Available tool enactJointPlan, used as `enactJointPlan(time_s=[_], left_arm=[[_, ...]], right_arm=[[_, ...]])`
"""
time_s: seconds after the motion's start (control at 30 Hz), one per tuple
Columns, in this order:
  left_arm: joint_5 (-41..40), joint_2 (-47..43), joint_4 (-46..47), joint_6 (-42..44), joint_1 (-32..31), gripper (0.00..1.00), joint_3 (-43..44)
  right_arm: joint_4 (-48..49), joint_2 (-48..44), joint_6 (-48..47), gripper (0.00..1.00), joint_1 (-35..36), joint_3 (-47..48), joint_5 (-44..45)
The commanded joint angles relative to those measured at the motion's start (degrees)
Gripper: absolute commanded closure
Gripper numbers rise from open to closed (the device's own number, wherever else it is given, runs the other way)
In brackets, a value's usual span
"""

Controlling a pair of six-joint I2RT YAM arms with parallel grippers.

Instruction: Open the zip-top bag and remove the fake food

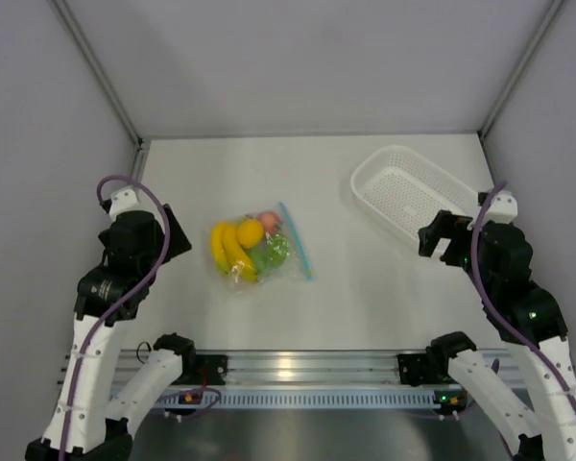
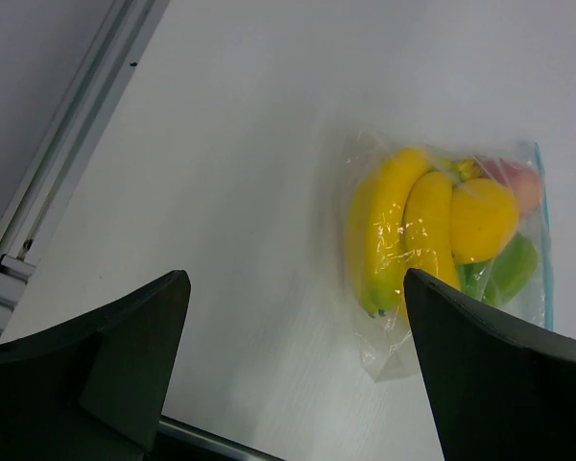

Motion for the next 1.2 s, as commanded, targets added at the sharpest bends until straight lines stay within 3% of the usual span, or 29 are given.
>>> enactJointPlan(time_s=[0.0, 0.27, 0.37, 0.47, 0.6, 0.77, 1.17], left_arm=[[0.39, 1.31, 0.88, -0.37, 0.01, 0.01, 1.8], [6.01, 10.7, 2.19, -3.62, -0.07, 0.01, 3.64], [3.05, 15.45, 2.63, -5.28, -1.47, 0.01, 4.96], [-2.05, 20.46, 2.63, -7.57, -7.44, 0.01, 7.42], [-11.01, 29.85, 2.11, -10.91, -20.16, 0.01, 12.51], [-16.04, 40.58, 1.93, -13.9, -31.95, 0.01, 17.7], [-25.62, 70.9, -5.8, -18.3, -48.14, 0.04, 34.93]], right_arm=[[3.81, 0.36, 0.57, 0.01, -0.67, 0.39, -1.15], [5.83, 0.36, 1.01, 0.01, -0.67, -2.24, -4.14], [7.06, 0.71, 1.8, 0.01, -0.67, -3.38, -5.37], [7.42, 1.85, 2.06, 0.0, -0.67, -4.09, -6.77], [6.89, 2.47, 1.45, 0.01, -0.67, -5.05, -6.87], [5.75, 0.71, 1.19, 0.0, -0.67, -5.06, -4.85], [2.58, -4.12, 0.13, 0.01, -0.67, -3.56, -1.06]])
